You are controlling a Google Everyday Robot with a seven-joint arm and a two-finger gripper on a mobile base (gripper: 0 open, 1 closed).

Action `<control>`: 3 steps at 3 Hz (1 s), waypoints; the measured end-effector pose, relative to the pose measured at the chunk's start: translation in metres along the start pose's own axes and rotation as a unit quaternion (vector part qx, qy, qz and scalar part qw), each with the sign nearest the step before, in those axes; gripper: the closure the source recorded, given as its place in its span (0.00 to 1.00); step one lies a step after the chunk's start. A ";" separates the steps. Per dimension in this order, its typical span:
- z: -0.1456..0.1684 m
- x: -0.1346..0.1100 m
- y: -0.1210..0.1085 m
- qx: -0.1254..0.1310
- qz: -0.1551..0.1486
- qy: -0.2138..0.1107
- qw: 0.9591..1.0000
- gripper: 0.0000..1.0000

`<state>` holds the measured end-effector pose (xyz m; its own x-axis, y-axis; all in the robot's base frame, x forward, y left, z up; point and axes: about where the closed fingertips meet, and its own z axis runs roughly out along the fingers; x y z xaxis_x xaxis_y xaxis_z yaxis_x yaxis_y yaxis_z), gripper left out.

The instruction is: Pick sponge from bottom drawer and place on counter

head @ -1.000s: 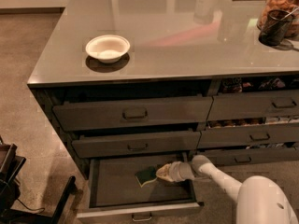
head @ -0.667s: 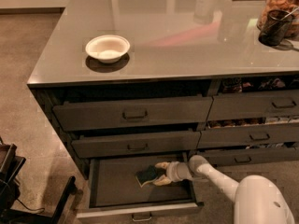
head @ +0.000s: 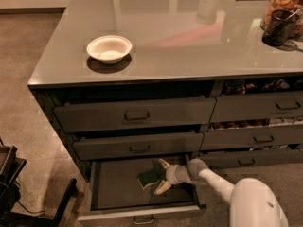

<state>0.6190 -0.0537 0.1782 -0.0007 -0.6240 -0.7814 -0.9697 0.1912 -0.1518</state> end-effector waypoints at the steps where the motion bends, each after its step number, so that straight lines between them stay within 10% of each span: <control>1: 0.017 0.009 -0.002 -0.006 0.004 -0.004 1.000 0.07; 3: 0.040 0.028 -0.004 -0.016 0.025 -0.006 1.000 0.07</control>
Offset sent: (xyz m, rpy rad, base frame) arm 0.0213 0.0074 -0.0507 0.0226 0.0535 -0.0109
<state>0.6329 -0.0420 0.1330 -0.0467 -0.6051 -0.7948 -0.9759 0.1975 -0.0931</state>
